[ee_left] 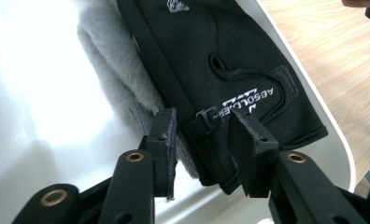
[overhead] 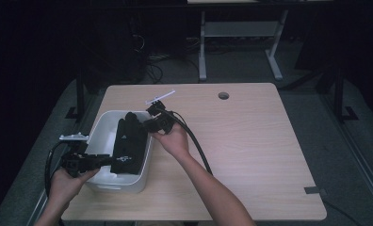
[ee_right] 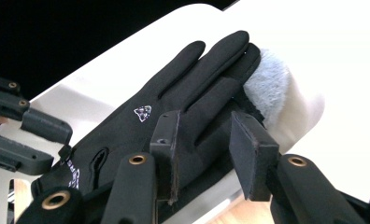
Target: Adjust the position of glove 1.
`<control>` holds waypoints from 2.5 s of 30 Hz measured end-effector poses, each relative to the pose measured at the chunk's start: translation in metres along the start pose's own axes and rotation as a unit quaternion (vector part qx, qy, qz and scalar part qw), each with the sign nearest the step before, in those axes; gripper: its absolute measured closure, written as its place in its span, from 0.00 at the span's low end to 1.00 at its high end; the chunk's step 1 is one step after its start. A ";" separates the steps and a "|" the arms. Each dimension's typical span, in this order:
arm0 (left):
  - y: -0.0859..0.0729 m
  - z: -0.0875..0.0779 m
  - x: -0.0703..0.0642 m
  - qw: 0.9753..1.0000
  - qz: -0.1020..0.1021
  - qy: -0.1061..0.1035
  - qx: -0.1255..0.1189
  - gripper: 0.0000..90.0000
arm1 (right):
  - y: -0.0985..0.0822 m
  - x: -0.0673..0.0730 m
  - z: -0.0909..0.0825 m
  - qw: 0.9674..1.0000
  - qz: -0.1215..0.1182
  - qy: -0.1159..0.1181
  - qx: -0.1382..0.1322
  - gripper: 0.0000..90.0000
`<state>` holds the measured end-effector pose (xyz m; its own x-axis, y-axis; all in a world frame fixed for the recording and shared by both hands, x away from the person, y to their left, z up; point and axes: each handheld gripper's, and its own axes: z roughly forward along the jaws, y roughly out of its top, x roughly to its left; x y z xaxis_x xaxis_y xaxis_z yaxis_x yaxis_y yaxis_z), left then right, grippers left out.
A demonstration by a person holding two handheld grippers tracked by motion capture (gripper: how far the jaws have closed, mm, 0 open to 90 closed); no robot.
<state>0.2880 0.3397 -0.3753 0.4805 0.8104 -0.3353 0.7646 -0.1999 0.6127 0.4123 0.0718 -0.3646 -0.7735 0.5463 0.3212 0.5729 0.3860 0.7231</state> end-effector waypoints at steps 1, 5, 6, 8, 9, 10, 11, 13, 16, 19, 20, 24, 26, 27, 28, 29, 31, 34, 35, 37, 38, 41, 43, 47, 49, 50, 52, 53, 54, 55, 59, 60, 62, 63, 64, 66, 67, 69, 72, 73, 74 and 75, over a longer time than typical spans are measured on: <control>0.001 -0.001 0.000 1.000 0.000 0.001 -0.001 0.67 | 0.000 -0.001 -0.002 1.000 0.001 -0.004 0.000 0.68; 0.003 -0.003 -0.001 1.000 -0.002 0.005 -0.009 0.64 | 0.001 -0.003 -0.008 1.000 0.004 -0.004 -0.002 0.66; 0.003 -0.003 -0.001 1.000 -0.002 0.005 -0.009 0.64 | 0.001 -0.003 -0.008 1.000 0.004 -0.004 -0.002 0.66; 0.005 -0.004 -0.002 1.000 0.004 0.008 -0.013 0.66 | 0.000 -0.005 -0.012 1.000 0.001 -0.003 -0.006 0.65; 0.005 -0.005 -0.002 1.000 0.005 0.007 -0.014 0.66 | 0.000 -0.005 -0.013 1.000 0.002 -0.002 -0.007 0.64; 0.005 -0.005 -0.002 1.000 0.005 0.007 -0.014 0.65 | 0.000 -0.006 -0.016 1.000 0.002 -0.003 -0.006 0.64; 0.006 -0.005 -0.003 1.000 0.008 0.007 -0.015 0.65 | 0.000 -0.007 -0.017 1.000 0.002 -0.003 -0.007 0.63; 0.008 -0.006 -0.005 1.000 0.004 0.005 -0.024 0.64 | 0.000 -0.009 -0.021 1.000 0.002 -0.005 -0.009 0.63; 0.009 -0.007 -0.005 1.000 0.004 0.007 -0.029 0.63 | 0.000 -0.010 -0.025 1.000 0.003 -0.007 -0.011 0.62; 0.011 -0.008 -0.004 0.999 0.004 0.004 -0.033 0.62 | 0.000 -0.012 -0.032 1.000 0.004 -0.007 -0.016 0.60; 0.012 -0.008 -0.003 1.000 0.005 0.004 -0.030 0.61 | 0.000 -0.013 -0.034 1.000 0.005 -0.007 -0.017 0.59; 0.015 -0.009 -0.006 0.999 0.003 0.005 -0.040 0.58 | 0.001 -0.018 -0.042 1.000 0.006 -0.009 -0.021 0.56; 0.016 -0.009 -0.007 0.999 0.004 0.005 -0.040 0.57 | 0.001 -0.018 -0.043 1.000 0.010 -0.009 -0.021 0.55; 0.017 -0.009 -0.008 0.999 0.003 0.003 -0.042 0.57 | 0.000 -0.019 -0.044 1.000 0.008 -0.011 -0.021 0.54; 0.017 -0.009 -0.009 0.999 0.004 0.005 -0.041 0.56 | 0.000 -0.020 -0.045 1.000 0.007 -0.012 -0.021 0.53; 0.018 -0.009 -0.010 0.999 0.003 0.005 -0.042 0.55 | 0.000 -0.021 -0.046 1.000 0.008 -0.013 -0.022 0.53; 0.020 -0.008 -0.012 0.999 0.003 0.003 -0.044 0.54 | 0.000 -0.021 -0.050 1.000 0.010 -0.012 -0.027 0.51; 0.021 -0.009 -0.013 0.999 0.006 0.001 -0.044 0.54 | 0.000 -0.022 -0.053 0.999 0.010 -0.014 -0.028 0.50; 0.022 -0.009 -0.014 0.999 0.014 -0.001 -0.045 0.54 | -0.001 -0.024 -0.055 0.999 0.009 -0.014 -0.029 0.48; 0.024 -0.009 -0.017 0.999 0.019 -0.004 -0.044 0.53 | -0.001 -0.026 -0.058 0.999 0.010 -0.015 -0.029 0.47; 0.025 -0.009 -0.018 0.999 0.021 -0.005 -0.044 0.52 | -0.001 -0.027 -0.059 0.999 0.008 -0.015 -0.030 0.47; 0.026 -0.008 -0.020 0.999 0.025 -0.008 -0.043 0.50 | -0.002 -0.029 -0.063 0.999 0.010 -0.015 -0.032 0.46; 0.028 -0.008 -0.022 0.998 0.029 -0.012 -0.045 0.49 | -0.004 -0.031 -0.066 0.999 0.011 -0.018 -0.036 0.43; 0.031 -0.007 -0.027 0.998 0.030 -0.018 -0.045 0.47 | -0.007 -0.034 -0.071 0.999 0.015 -0.021 -0.040 0.41; 0.032 -0.005 -0.030 0.998 0.033 -0.021 -0.043 0.45 | -0.010 -0.038 -0.076 0.999 0.020 -0.025 -0.043 0.40; 0.032 -0.005 -0.030 0.998 0.033 -0.021 -0.043 0.45 | -0.010 -0.038 -0.076 0.999 0.020 -0.025 -0.043 0.40; 0.033 -0.005 -0.031 0.998 0.034 -0.022 -0.045 0.45 | -0.013 -0.041 -0.081 0.998 0.023 -0.030 -0.043 0.40; 0.033 -0.005 -0.032 0.998 0.033 -0.023 -0.046 0.45 | -0.014 -0.042 -0.082 0.998 0.025 -0.030 -0.044 0.40; 0.033 -0.005 -0.033 0.998 0.035 -0.023 -0.047 0.45 | -0.015 -0.044 -0.084 0.998 0.024 -0.031 -0.045 0.40; 0.035 -0.005 -0.035 0.998 0.037 -0.025 -0.048 0.45 | -0.017 -0.046 -0.088 0.998 0.025 -0.036 -0.041 0.38; 0.037 -0.004 -0.038 0.998 0.037 -0.029 -0.049 0.45 | -0.020 -0.050 -0.095 0.998 0.028 -0.040 -0.043 0.38; 0.037 -0.004 -0.038 0.998 0.037 -0.029 -0.049 0.44 | -0.020 -0.050 -0.095 0.998 0.028 -0.040 -0.043 0.38; 0.039 -0.003 -0.039 0.997 0.041 -0.030 -0.049 0.44 | -0.022 -0.053 -0.100 0.998 0.029 -0.044 -0.045 0.38; 0.040 -0.003 -0.040 0.997 0.041 -0.033 -0.050 0.44 | -0.023 -0.055 -0.102 0.998 0.030 -0.044 -0.044 0.37; 0.041 -0.003 -0.040 0.997 0.048 -0.034 -0.048 0.44 | -0.024 -0.056 -0.104 0.997 0.034 -0.046 -0.047 0.37; 0.043 -0.001 -0.042 0.997 0.046 -0.035 -0.051 0.43 | -0.027 -0.058 -0.108 0.997 0.035 -0.048 -0.049 0.37; 0.044 -0.001 -0.043 0.997 0.048 -0.036 -0.052 0.43 | -0.028 -0.059 -0.110 0.997 0.039 -0.049 -0.049 0.37; 0.046 0.002 -0.045 0.997 0.050 -0.038 -0.052 0.42 | -0.032 -0.064 -0.115 0.996 0.042 -0.054 -0.051 0.36; 0.046 0.004 -0.048 0.997 0.049 -0.038 -0.052 0.41 | -0.035 -0.066 -0.118 0.996 0.044 -0.057 -0.052 0.35; 0.047 0.005 -0.049 0.997 0.051 -0.038 -0.054 0.41 | -0.039 -0.068 -0.121 0.996 0.045 -0.061 -0.052 0.35; 0.047 0.005 -0.049 0.997 0.051 -0.038 -0.054 0.40 | -0.039 -0.068 -0.121 0.996 0.045 -0.061 -0.052 0.35; 0.048 0.005 -0.050 0.997 0.049 -0.040 -0.054 0.40 | -0.039 -0.069 -0.122 0.996 0.049 -0.062 -0.050 0.34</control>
<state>0.3028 0.2868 -0.3330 0.5866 0.7427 -0.3230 0.6637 -0.2123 0.7173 0.4099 -0.0715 -0.3405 -0.6727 0.6675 0.3193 0.6088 0.2540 0.7515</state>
